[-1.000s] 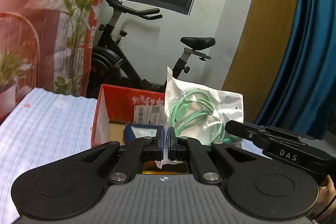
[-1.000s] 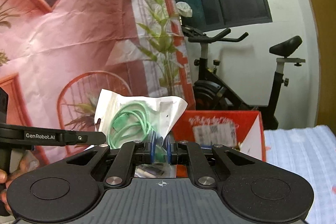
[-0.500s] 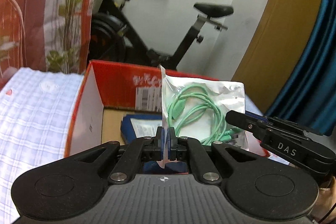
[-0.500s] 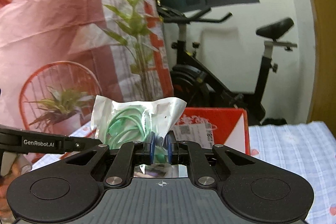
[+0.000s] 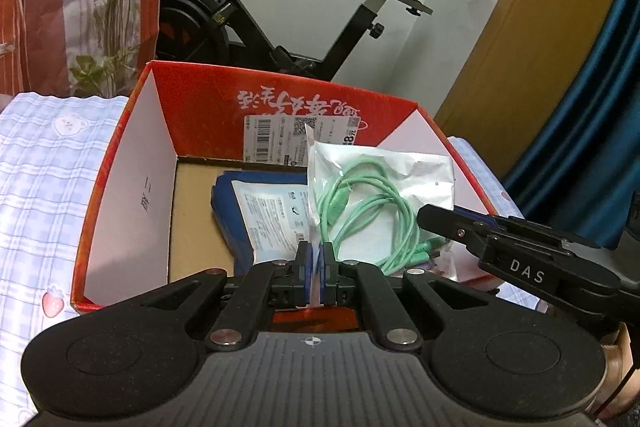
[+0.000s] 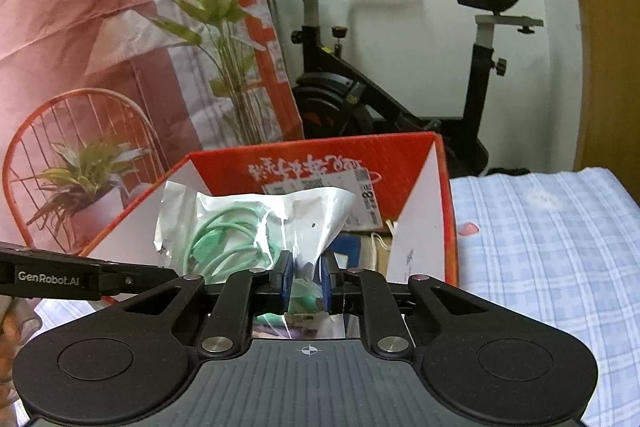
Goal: Organize soft objects
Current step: 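Lift the clear cable bag with the left tool and release it into the red box, then lower the left tool onto the orange floral cloth bundle and pinch it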
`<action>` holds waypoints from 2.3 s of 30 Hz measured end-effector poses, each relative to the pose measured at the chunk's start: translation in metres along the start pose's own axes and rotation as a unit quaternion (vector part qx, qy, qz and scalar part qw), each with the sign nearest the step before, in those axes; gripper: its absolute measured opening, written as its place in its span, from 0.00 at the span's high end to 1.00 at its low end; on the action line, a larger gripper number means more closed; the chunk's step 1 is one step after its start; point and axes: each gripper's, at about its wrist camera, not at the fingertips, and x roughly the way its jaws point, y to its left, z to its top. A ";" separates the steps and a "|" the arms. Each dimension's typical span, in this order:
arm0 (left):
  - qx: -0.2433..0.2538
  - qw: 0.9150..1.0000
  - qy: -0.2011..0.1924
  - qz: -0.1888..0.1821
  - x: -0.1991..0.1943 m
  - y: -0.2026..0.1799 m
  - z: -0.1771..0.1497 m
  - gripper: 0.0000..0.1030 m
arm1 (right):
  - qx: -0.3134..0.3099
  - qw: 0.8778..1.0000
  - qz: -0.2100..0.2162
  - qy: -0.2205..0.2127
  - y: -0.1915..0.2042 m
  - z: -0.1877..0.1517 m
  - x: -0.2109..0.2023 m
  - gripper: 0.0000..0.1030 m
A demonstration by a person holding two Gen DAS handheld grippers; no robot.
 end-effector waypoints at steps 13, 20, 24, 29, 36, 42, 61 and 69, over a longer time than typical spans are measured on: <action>0.035 0.999 -0.023 0.004 -0.025 -0.003 -0.005 0.88 | 0.009 0.999 -0.034 -0.011 0.001 -0.006 -0.017 0.64; 0.038 0.998 -0.039 0.009 -0.049 -0.001 -0.010 0.68 | 0.012 0.999 -0.025 -0.023 0.006 -0.008 -0.036 0.59; 0.043 0.998 -0.044 0.008 -0.059 -0.002 -0.018 0.58 | -0.005 0.999 -0.014 -0.033 0.019 -0.013 -0.050 0.54; 0.043 0.999 -0.027 0.014 -0.058 0.000 -0.031 0.58 | -0.017 0.999 -0.008 -0.045 0.033 -0.021 -0.065 0.54; 0.007 1.000 -0.004 0.016 -0.054 0.011 -0.051 0.58 | -0.034 0.998 0.000 -0.053 0.055 -0.045 -0.077 0.60; -0.018 1.000 0.003 0.000 -0.058 0.020 -0.064 0.58 | -0.016 0.999 0.026 -0.010 0.062 -0.075 -0.074 0.72; -0.014 1.000 0.015 0.009 -0.053 0.011 -0.109 0.63 | 0.029 0.998 0.050 0.030 0.055 -0.130 -0.081 0.72; -0.003 1.000 -0.001 0.024 -0.055 0.003 -0.133 0.71 | 0.028 0.998 0.048 0.025 0.056 -0.132 -0.086 0.74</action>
